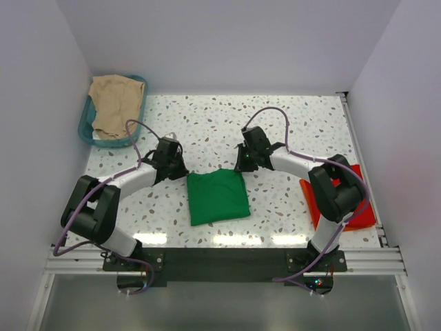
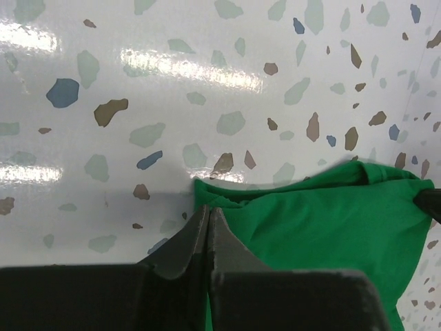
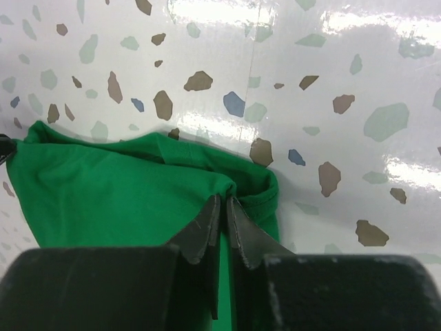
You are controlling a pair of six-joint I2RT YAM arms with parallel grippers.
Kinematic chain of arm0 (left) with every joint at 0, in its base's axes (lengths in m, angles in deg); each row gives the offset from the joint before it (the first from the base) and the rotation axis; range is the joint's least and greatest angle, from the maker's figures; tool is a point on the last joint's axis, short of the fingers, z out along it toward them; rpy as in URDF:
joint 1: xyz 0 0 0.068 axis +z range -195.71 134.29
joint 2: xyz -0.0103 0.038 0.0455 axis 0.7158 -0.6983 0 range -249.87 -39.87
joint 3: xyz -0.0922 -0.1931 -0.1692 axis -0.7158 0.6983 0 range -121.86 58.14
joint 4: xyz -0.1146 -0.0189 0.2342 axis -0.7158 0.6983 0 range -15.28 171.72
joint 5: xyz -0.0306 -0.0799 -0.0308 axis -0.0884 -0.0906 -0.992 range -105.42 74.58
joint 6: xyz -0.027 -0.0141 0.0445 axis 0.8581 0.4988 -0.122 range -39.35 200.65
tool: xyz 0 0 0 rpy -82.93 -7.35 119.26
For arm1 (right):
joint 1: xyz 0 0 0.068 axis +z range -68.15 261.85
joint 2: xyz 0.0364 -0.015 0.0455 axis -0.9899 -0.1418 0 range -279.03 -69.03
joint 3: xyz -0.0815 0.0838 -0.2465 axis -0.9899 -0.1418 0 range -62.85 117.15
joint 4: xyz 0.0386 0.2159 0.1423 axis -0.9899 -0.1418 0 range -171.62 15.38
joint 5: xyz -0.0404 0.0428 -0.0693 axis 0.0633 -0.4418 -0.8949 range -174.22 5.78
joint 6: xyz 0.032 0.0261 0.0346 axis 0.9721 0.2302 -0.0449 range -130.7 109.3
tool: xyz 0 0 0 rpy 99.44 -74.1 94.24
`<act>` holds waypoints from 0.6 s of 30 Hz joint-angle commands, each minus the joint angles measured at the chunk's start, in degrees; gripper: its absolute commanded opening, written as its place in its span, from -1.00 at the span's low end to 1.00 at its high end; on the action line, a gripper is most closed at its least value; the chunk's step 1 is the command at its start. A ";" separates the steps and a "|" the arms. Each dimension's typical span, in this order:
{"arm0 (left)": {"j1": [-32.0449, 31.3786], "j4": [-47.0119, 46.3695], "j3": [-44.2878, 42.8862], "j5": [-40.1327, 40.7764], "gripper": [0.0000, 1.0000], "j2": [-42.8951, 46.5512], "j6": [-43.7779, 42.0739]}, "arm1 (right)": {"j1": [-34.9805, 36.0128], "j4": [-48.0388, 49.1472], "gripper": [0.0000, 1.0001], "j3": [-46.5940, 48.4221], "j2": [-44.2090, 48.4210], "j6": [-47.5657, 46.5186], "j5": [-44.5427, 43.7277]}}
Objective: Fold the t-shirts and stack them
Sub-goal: Fold the tshirt
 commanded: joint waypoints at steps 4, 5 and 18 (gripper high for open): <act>0.51 -2.14 -1.54 0.65 -1.00 2.31 -0.21 | -1.05 -2.78 -0.99 1.49 4.73 0.44 -1.87; 0.68 -2.23 -1.54 0.65 -1.00 2.31 -0.21 | -2.01 -2.87 -1.00 1.23 5.00 0.62 -1.87; 2.80 -7.67 -4.44 -3.91 -1.00 -5.32 -1.35 | -8.08 1.17 -0.97 -0.27 0.26 0.80 3.66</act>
